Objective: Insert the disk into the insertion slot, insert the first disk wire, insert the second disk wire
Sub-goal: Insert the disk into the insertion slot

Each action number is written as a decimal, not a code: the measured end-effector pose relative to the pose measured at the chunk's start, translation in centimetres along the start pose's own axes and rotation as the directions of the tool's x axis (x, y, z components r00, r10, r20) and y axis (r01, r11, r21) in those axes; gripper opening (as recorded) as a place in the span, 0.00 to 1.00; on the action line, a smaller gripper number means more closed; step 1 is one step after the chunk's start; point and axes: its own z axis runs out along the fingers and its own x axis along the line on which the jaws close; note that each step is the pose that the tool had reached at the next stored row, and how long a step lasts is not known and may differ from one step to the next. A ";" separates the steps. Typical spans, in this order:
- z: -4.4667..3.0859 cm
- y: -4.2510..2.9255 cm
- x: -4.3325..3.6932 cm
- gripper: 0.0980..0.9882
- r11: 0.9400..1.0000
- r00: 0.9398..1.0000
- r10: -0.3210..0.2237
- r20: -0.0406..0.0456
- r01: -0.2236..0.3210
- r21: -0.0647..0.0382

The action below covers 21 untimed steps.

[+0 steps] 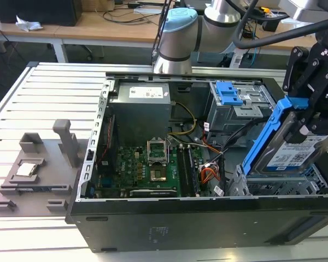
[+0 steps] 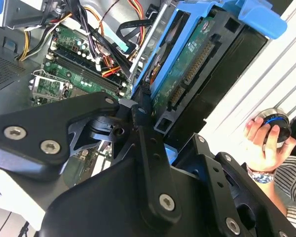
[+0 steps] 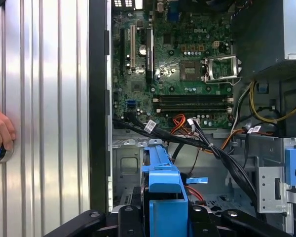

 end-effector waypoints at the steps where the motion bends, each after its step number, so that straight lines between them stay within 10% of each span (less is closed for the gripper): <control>1: 0.06 0.00 -0.01 0.30 1.000 1.000 0.000 0.000 0.000 0.000; 21: 1.62 -0.21 -0.10 0.30 1.000 1.000 0.000 0.000 0.000 0.000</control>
